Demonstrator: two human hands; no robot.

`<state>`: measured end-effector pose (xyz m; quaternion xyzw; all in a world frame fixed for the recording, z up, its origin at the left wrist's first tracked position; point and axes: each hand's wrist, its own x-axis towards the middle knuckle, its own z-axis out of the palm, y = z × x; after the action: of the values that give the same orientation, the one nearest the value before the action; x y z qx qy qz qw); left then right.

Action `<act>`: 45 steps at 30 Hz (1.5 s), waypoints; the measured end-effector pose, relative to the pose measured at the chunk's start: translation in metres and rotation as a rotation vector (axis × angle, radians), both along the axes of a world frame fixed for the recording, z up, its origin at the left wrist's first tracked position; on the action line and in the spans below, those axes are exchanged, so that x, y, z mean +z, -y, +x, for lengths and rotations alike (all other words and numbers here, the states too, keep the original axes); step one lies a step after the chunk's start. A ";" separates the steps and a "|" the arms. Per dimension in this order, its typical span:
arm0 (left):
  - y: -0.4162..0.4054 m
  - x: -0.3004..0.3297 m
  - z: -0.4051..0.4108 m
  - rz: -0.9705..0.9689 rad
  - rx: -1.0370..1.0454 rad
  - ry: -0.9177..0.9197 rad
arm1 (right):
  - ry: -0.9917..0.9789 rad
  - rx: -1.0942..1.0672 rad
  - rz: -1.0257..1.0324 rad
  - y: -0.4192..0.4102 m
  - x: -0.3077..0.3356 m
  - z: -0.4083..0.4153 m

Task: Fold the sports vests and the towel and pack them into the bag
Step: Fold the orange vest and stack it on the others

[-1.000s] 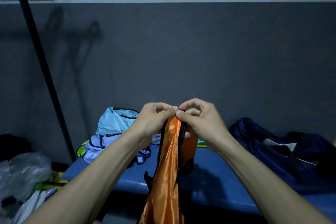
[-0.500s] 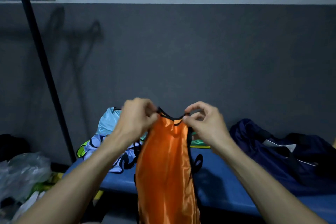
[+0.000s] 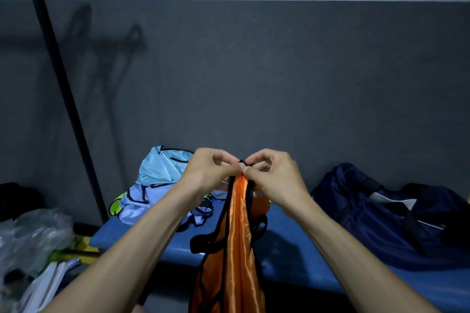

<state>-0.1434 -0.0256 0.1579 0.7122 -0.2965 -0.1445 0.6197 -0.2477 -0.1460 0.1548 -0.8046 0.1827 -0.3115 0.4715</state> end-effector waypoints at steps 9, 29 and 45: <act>0.003 -0.004 -0.005 -0.038 -0.023 -0.053 | -0.047 -0.018 -0.030 0.002 0.002 0.003; -0.057 -0.011 -0.012 -0.114 -0.280 0.520 | -0.329 0.734 -0.461 0.059 0.096 -0.066; -0.047 -0.038 -0.040 0.236 -0.413 0.835 | -0.243 0.677 -0.529 0.051 0.094 -0.059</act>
<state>-0.1838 0.0213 0.1197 0.7009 -0.6370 0.0012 0.3208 -0.3070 -0.1970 0.2488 -0.9427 -0.1230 -0.0789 0.2998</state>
